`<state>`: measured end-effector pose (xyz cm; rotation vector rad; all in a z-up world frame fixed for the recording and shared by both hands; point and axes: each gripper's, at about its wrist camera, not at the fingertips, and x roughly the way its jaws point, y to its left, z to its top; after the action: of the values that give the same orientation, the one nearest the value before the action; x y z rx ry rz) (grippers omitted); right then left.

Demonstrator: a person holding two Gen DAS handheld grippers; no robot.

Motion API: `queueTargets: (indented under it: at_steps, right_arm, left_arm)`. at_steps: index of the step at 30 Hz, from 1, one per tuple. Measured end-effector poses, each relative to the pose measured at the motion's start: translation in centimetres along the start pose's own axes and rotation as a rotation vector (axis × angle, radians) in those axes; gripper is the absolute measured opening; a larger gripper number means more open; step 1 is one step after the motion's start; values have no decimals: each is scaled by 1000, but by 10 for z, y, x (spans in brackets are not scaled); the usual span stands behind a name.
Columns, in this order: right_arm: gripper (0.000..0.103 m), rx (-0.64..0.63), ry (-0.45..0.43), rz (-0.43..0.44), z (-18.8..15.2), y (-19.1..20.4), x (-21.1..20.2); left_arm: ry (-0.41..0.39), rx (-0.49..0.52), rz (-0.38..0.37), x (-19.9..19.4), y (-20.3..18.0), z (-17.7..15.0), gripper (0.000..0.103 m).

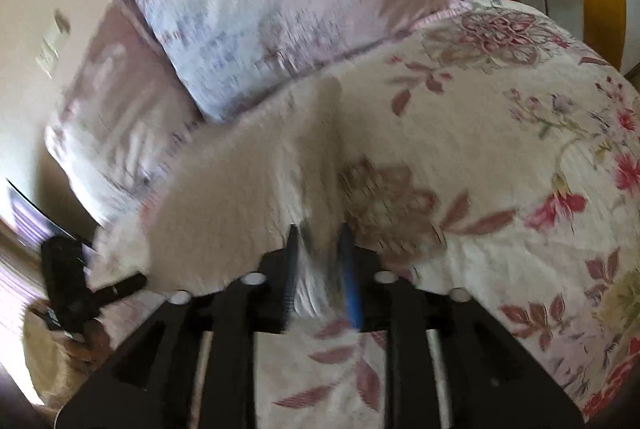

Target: Fold small clothes

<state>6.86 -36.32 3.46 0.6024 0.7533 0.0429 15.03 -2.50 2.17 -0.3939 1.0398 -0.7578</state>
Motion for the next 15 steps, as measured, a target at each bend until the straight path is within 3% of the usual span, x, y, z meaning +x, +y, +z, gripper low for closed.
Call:
queueTargets:
  at_steps: [1, 2, 9, 10, 11, 12, 13, 15]
  right_arm:
    - [46, 23, -11, 25, 7, -1, -1]
    - [47, 38, -13, 41, 13, -1, 1]
    - [46, 165, 74, 93, 54, -14, 50]
    - [40, 171, 88, 93, 55, -14, 58]
    - [25, 163, 98, 93, 55, -12, 63]
    - [17, 136, 105, 85, 55, -8, 69]
    - [12, 108, 99, 82, 55, -4, 70]
    - [11, -1, 27, 49, 55, 12, 60]
  left_arm:
    - [-21, -11, 4, -2, 0, 6, 71]
    - [-29, -20, 7, -3, 1, 12, 74]
    - [-36, -123, 83, 25, 18, 58, 76]
    - [-27, -138, 83, 29, 20, 61, 76]
    - [-20, -149, 80, 33, 22, 63, 76]
    - [-16, -152, 76, 39, 22, 65, 76]
    - [-16, -149, 74, 42, 22, 67, 76]
    - [-15, -134, 78, 48, 19, 69, 76]
